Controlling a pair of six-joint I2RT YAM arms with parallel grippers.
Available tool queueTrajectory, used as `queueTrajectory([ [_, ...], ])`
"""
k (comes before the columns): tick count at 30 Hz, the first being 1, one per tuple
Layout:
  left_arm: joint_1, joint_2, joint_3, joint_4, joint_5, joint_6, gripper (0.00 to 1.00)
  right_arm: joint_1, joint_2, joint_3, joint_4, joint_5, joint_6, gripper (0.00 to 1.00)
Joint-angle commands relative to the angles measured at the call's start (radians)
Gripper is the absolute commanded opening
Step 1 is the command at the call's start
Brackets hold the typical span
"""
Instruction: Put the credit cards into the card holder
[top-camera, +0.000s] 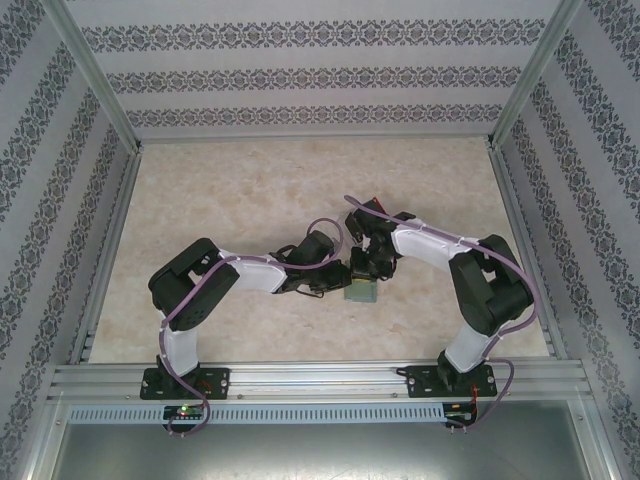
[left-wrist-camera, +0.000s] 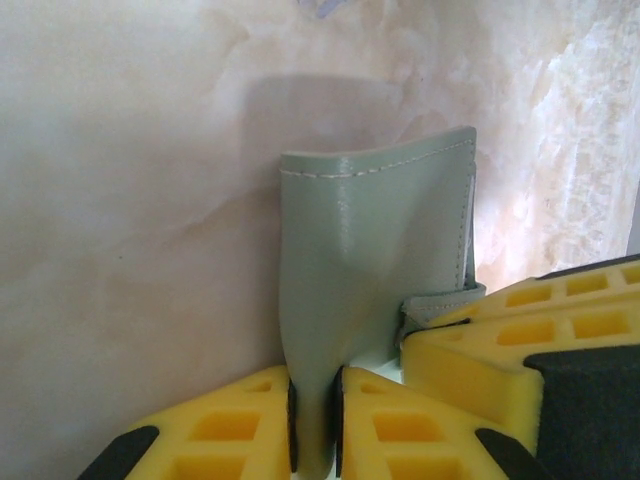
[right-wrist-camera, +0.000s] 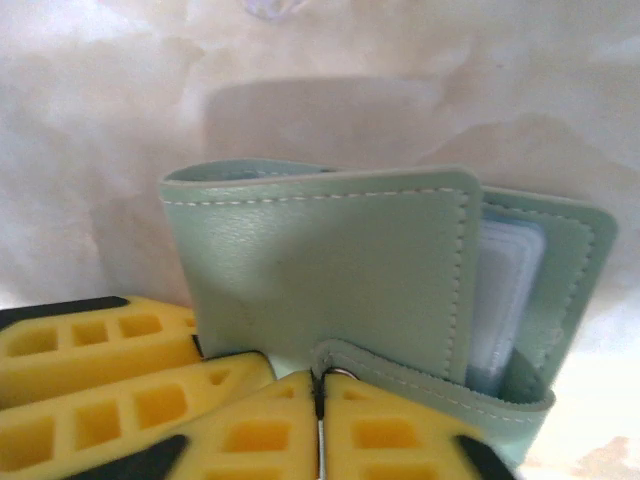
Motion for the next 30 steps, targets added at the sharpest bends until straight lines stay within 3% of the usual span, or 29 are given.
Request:
queueTrajectory([
  [1, -0.013, -0.006, -0.031, 0.013, -0.01, 0.013, 0.23, 0.008, -0.076, -0.047, 0.078, 0.016, -0.028, 0.27],
  [2, -0.013, -0.018, -0.034, 0.014, -0.01, 0.021, 0.25, -0.002, -0.136, -0.055, 0.077, 0.03, -0.035, 0.36],
  [4, -0.013, -0.052, -0.04, 0.005, -0.026, 0.03, 0.3, -0.04, -0.242, -0.07, 0.07, 0.065, -0.051, 0.4],
  [6, -0.013, -0.097, -0.056, -0.004, -0.062, 0.042, 0.41, -0.094, -0.365, -0.098, 0.064, 0.141, -0.084, 0.53],
  [9, -0.012, -0.193, -0.059, -0.108, -0.168, 0.098, 0.52, -0.158, -0.54, -0.154, 0.075, 0.41, -0.144, 0.73],
  [12, -0.002, -0.297, -0.033, -0.307, -0.374, 0.195, 0.61, -0.205, -0.646, -0.261, 0.233, 0.722, -0.266, 0.98],
  [15, 0.042, -0.411, -0.005, -0.5, -0.628, 0.281, 0.72, -0.261, -0.651, -0.39, 0.511, 0.898, -0.456, 0.98],
  [16, 0.062, -0.45, -0.006, -0.534, -0.7, 0.31, 0.76, -0.283, -0.641, -0.424, 0.591, 0.898, -0.497, 0.98],
  [17, 0.086, -0.494, -0.012, -0.561, -0.782, 0.342, 0.92, -0.313, -0.625, -0.466, 0.687, 0.878, -0.516, 0.98],
  [18, 0.117, -0.534, -0.026, -0.572, -0.868, 0.375, 1.0, -0.349, -0.599, -0.511, 0.778, 0.821, -0.519, 0.98],
  [19, 0.152, -0.565, -0.043, -0.57, -0.912, 0.402, 0.99, -0.379, -0.573, -0.538, 0.849, 0.766, -0.517, 0.98],
  [22, 0.296, -0.652, -0.106, -0.569, -1.001, 0.441, 0.99, -0.403, -0.466, -0.599, 1.072, 0.754, -0.534, 0.98],
  [24, 0.369, -0.701, -0.145, -0.534, -1.04, 0.509, 0.99, -0.411, -0.414, -0.577, 1.105, 0.714, -0.552, 0.98],
  [27, 0.431, -0.734, -0.272, -0.315, -1.106, 0.684, 0.99, -0.428, -0.337, -0.61, 1.349, 0.651, -0.565, 0.98],
  [30, 0.477, -0.721, -0.369, -0.103, -1.096, 0.831, 0.99, -0.449, -0.241, -0.592, 1.429, 0.568, -0.562, 0.98],
])
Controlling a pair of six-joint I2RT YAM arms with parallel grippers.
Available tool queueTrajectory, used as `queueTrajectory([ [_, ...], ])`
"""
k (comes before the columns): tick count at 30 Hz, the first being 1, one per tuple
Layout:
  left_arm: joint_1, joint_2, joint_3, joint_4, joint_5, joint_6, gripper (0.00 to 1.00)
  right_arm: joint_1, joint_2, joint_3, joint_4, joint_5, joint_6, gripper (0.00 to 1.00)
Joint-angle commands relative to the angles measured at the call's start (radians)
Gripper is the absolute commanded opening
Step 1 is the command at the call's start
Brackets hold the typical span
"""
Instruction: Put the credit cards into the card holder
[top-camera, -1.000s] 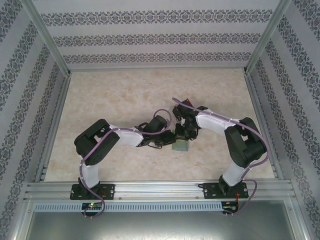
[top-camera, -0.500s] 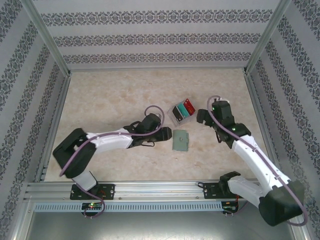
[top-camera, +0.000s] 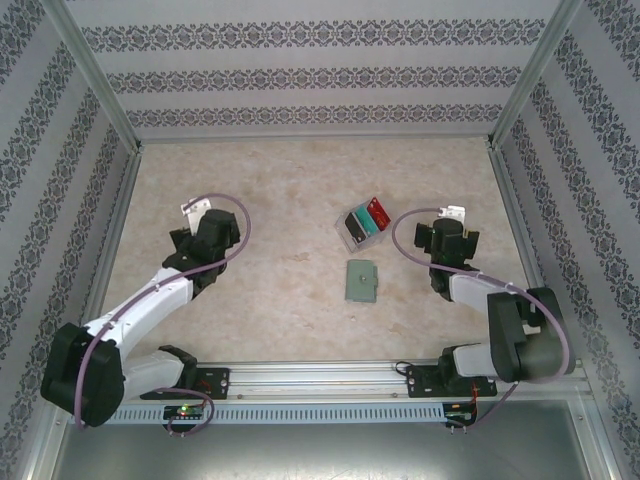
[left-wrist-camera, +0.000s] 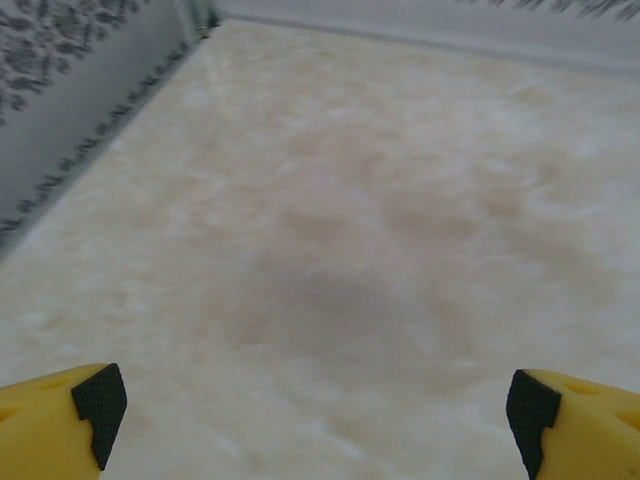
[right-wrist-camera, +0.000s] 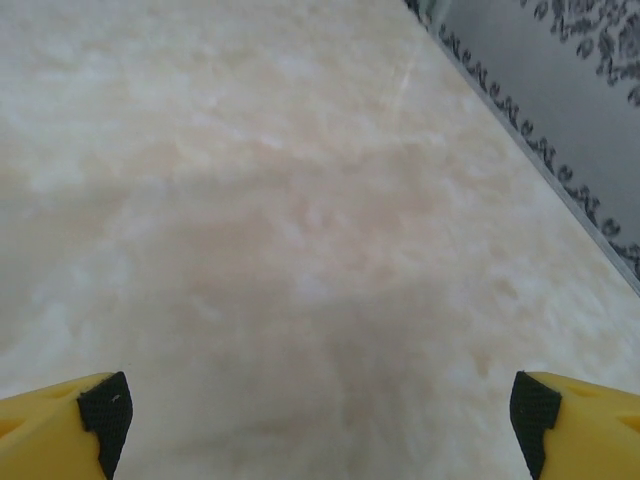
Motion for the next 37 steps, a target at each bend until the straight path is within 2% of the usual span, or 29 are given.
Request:
queueTrajectory([
  [1, 0.052, 0.025, -0.087, 0.278, -0.039, 0.252, 0.99, -0.013, 0.083, 0.001, 0.271, -0.097, -0.043, 0.98],
  [3, 0.085, 0.059, -0.108, 0.364, 0.025, 0.296, 0.99, -0.01, 0.055, 0.011, 0.209, -0.111, -0.044, 0.98],
  [4, 0.098, 0.084, -0.116, 0.407, 0.053, 0.315, 0.99, -0.012, 0.061, -0.011, 0.263, -0.109, -0.044, 0.98],
  [8, 0.132, 0.226, -0.131, 0.589, 0.159, 0.388, 0.99, -0.011, 0.057, -0.02, 0.268, -0.109, -0.048, 0.98],
  [11, 0.14, 0.323, -0.13, 0.706, 0.179, 0.465, 1.0, -0.006, 0.053, -0.035, 0.293, -0.111, -0.052, 0.98],
  [12, 0.145, 0.329, -0.129, 0.7, 0.228, 0.489, 0.99, -0.006, 0.051, -0.044, 0.308, -0.117, -0.054, 0.98],
  [13, 0.158, 0.345, -0.154, 0.768, 0.273, 0.505, 0.99, -0.007, 0.057, -0.059, 0.328, -0.138, -0.059, 0.98],
  [14, 0.167, 0.357, -0.171, 0.823, 0.273, 0.499, 1.0, -0.006, 0.094, -0.071, 0.395, -0.147, -0.063, 0.98],
  [15, 0.175, 0.34, -0.193, 0.833, 0.265, 0.475, 0.99, -0.002, 0.162, -0.116, 0.564, -0.125, -0.07, 0.98],
  [17, 0.224, 0.323, -0.251, 0.914, 0.348, 0.436, 0.99, 0.003, 0.113, -0.085, 0.393, -0.097, -0.058, 0.98],
  [18, 0.262, 0.332, -0.263, 0.94, 0.374, 0.393, 0.99, -0.001, 0.105, -0.062, 0.381, -0.103, -0.053, 0.98],
  [19, 0.309, 0.355, -0.262, 0.942, 0.433, 0.357, 0.99, -0.002, 0.136, -0.072, 0.458, -0.094, -0.053, 0.98],
  [21, 0.335, 0.411, -0.259, 1.019, 0.464, 0.35, 0.99, -0.003, 0.131, -0.069, 0.436, -0.093, -0.051, 0.98],
  [22, 0.335, 0.376, -0.235, 0.899, 0.468, 0.335, 0.99, -0.004, 0.111, -0.06, 0.387, -0.098, -0.049, 0.98],
  [24, 0.335, 0.407, -0.254, 0.999, 0.462, 0.347, 0.99, -0.006, 0.126, -0.067, 0.425, -0.101, -0.049, 0.98],
  [25, 0.335, 0.382, -0.238, 0.912, 0.464, 0.339, 0.99, -0.006, 0.126, -0.067, 0.428, -0.102, -0.049, 0.98],
  [27, 0.335, 0.398, -0.251, 0.964, 0.461, 0.347, 0.99, -0.006, 0.115, -0.062, 0.399, -0.106, -0.051, 0.98],
  [28, 0.336, 0.385, -0.24, 0.927, 0.463, 0.341, 0.99, -0.007, 0.119, -0.066, 0.414, -0.105, -0.053, 0.98],
  [29, 0.333, 0.395, -0.249, 0.963, 0.458, 0.347, 0.99, -0.005, 0.12, -0.067, 0.42, -0.103, -0.055, 0.98],
  [37, 0.33, 0.391, -0.243, 0.943, 0.459, 0.348, 0.99, -0.019, 0.118, -0.06, 0.398, -0.137, -0.046, 0.98],
])
